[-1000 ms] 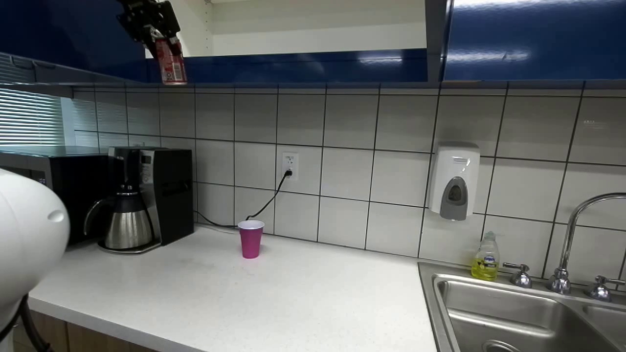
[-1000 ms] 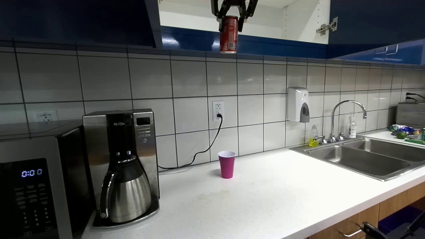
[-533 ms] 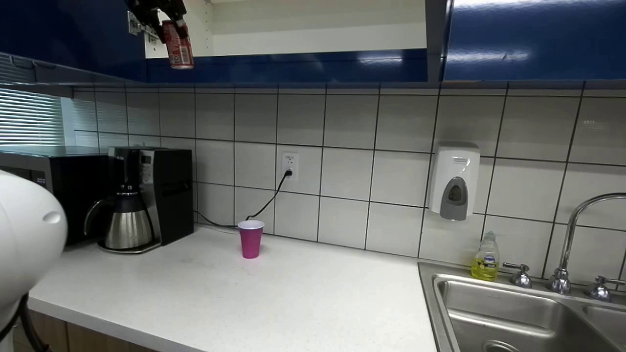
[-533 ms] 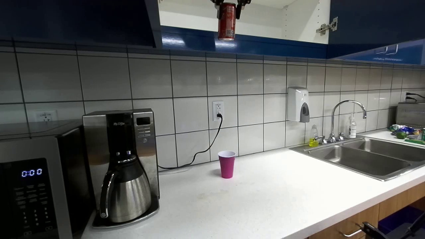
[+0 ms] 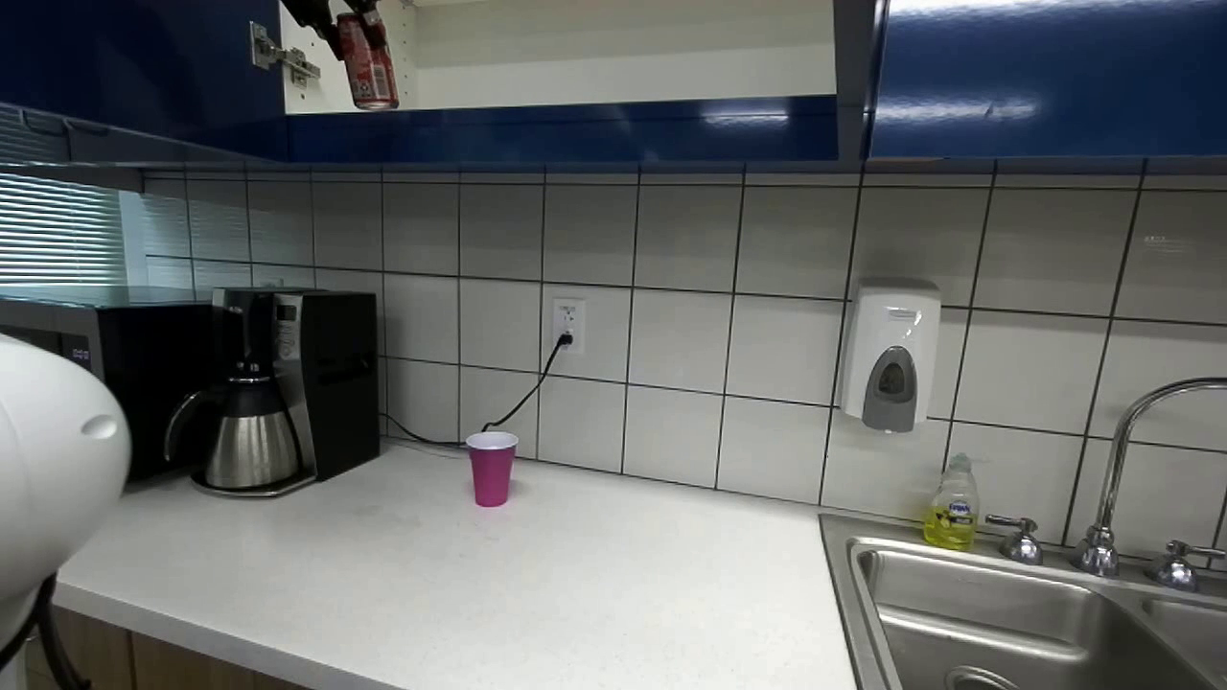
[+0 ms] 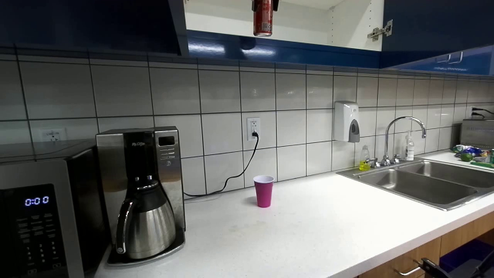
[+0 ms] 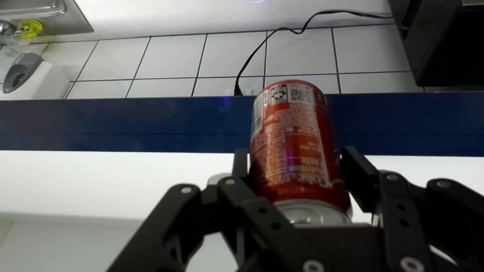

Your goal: Put the red can inside the cabinet

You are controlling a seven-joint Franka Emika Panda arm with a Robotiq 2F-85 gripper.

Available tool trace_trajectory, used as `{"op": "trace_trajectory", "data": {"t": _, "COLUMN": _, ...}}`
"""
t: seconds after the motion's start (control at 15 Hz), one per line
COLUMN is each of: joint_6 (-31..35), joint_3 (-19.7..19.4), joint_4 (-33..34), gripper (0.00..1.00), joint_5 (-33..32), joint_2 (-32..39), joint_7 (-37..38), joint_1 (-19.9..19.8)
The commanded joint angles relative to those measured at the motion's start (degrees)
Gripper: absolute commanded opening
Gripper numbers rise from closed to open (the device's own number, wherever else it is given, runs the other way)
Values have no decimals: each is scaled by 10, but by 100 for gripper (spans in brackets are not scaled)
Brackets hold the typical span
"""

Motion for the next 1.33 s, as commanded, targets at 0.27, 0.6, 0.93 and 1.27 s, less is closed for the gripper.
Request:
{"op": "trace_trajectory", "data": {"t": 0.27, "joint_6": -62, "joint_3": 16, "joint_4": 126, "gripper": 38, "joint_5": -39, "joint_2": 71, "joint_7": -3, "joint_1": -1}}
{"op": "trace_trajectory", "data": {"t": 0.6, "joint_6": -72, "joint_3": 12, "joint_4": 172, "gripper": 38, "joint_5": -54, "joint_2": 105, "joint_7": -3, "joint_1": 7}}
{"op": "trace_trajectory", "data": {"t": 0.93, "joint_6": -80, "joint_3": 3, "joint_4": 219, "gripper": 38, "joint_5": -62, "joint_2": 139, "joint_7": -4, "joint_1": 14}}
{"op": "trace_trajectory", "data": {"t": 1.27, "joint_6": -74, "joint_3": 3, "joint_4": 253, "gripper": 38, "joint_5": -61, "joint_2": 171, "joint_7": -5, "joint_1": 7}}
